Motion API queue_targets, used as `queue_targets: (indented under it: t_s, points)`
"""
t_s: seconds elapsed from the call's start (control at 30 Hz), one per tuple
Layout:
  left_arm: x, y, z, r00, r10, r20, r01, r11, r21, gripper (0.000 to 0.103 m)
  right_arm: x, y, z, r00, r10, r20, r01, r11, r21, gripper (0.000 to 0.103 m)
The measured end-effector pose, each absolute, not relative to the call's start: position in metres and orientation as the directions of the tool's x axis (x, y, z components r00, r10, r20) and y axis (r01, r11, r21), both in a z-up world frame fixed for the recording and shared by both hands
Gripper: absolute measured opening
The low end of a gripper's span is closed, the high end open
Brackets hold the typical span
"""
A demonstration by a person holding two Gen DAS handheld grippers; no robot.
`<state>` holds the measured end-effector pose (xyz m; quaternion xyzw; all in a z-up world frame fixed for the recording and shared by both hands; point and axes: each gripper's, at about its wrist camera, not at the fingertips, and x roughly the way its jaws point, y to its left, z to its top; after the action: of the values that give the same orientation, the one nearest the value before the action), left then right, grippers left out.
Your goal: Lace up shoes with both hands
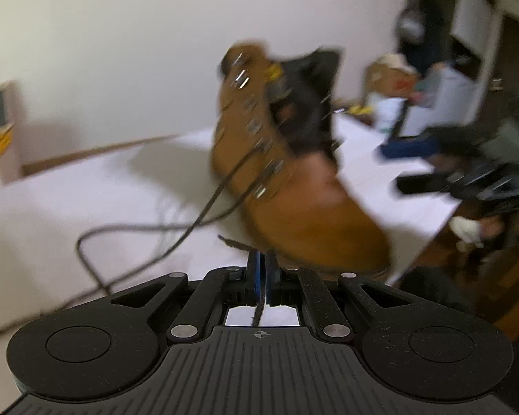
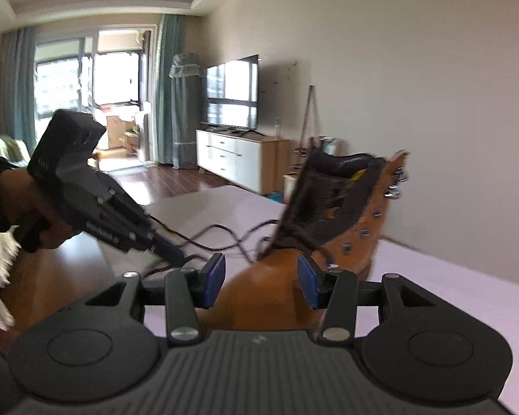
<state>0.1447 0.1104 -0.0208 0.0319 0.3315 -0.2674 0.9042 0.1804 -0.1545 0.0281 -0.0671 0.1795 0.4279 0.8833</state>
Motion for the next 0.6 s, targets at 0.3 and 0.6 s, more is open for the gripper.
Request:
queue_targets:
  t_s: [0.3,0.6]
  points:
    - [0.153,0.039,0.008,0.457,-0.684,-0.569,0.818,0.575,-0.034,0.003,0.176,-0.178,0.027,0.679,0.630,-0.376,-0.677,0.736,0.010,0.050]
    - [0.187,-0.016,-0.010,0.330,-0.597,-0.731,0.918,0.385,0.100,0.003,0.188,-0.211,0.009,0.656,0.616,-0.436,-0.687,0.726,-0.007,0.043]
